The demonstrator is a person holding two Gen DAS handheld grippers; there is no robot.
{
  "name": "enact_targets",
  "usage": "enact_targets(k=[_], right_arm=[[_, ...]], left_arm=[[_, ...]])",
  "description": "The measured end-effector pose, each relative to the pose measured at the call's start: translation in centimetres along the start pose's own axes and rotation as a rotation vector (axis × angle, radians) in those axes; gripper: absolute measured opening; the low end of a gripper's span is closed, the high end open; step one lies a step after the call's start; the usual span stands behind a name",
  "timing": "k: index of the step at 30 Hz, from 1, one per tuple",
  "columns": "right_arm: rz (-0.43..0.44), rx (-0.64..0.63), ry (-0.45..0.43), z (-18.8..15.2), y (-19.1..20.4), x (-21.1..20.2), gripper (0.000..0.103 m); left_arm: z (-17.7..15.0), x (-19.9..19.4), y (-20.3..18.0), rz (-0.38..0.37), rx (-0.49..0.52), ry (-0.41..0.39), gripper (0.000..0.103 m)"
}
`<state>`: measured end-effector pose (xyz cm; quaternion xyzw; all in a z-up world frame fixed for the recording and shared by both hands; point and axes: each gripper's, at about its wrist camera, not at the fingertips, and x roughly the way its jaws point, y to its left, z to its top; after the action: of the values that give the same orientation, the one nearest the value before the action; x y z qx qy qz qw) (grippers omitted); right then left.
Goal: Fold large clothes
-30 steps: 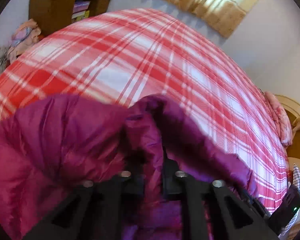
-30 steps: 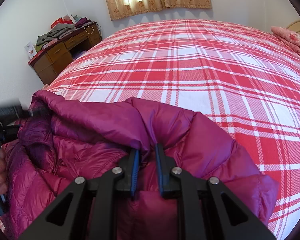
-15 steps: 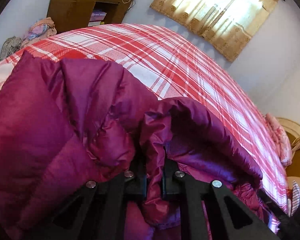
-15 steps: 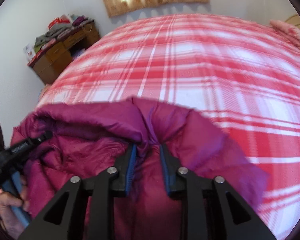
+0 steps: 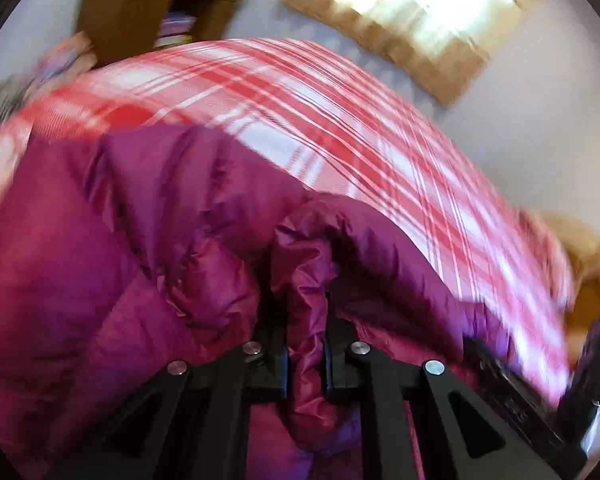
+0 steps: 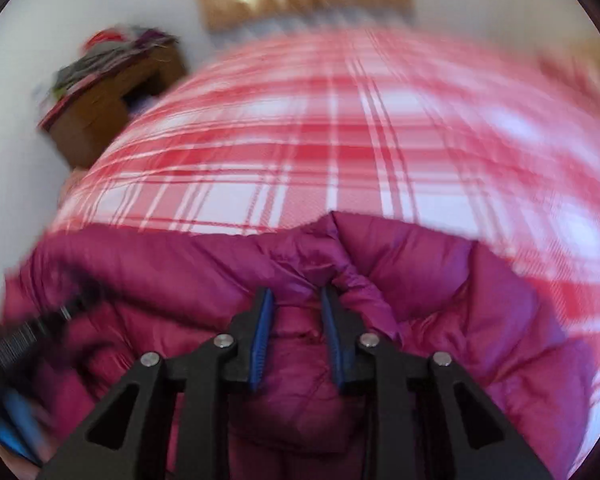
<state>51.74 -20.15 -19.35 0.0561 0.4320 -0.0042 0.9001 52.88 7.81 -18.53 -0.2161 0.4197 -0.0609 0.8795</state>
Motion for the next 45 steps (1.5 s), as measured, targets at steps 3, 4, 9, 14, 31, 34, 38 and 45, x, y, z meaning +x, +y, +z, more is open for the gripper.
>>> enact_targets(k=[3,4,9,14,31,34,38,45], right_arm=[[0.007,0.006,-0.008,-0.1,-0.3,-0.1,0.028],[0.001,0.001,-0.011,-0.1,-0.2,-0.1,0.028],[-0.027,-0.024,-0.026,-0.4,0.3,0.0,0.028],[0.005,0.001,-0.037,-0.4,-0.3,-0.1,0.028],[0.073,0.049,-0.044,-0.3,-1.0,-0.2,0.031],[0.030,0.016,-0.040,-0.2,-0.3,0.0,0.032],[0.014,-0.006,-0.033,-0.1,0.0,0.1,0.039],[0.060,-0.083,-0.084,-0.3,0.7,-5.8,0.063]], left_arm=[[0.7,-3.8,-0.9,0.023,0.080,-0.053,0.019],[0.9,-4.8,-1.0,0.013,0.076,-0.075,0.025],[4.3,-9.1,-4.8,-0.033,0.121,-0.264,0.061],[6.2,-4.1,-9.2,0.075,0.286,-0.194,0.064],[1.0,4.2,-4.0,0.241,0.275,-0.024,0.075],[1.5,4.8,-4.3,0.260,0.296,-0.015,0.079],[1.4,4.6,-5.0,0.303,0.332,-0.006,0.080],[-0.8,-7.4,-4.3,0.057,0.287,-0.093,0.079]])
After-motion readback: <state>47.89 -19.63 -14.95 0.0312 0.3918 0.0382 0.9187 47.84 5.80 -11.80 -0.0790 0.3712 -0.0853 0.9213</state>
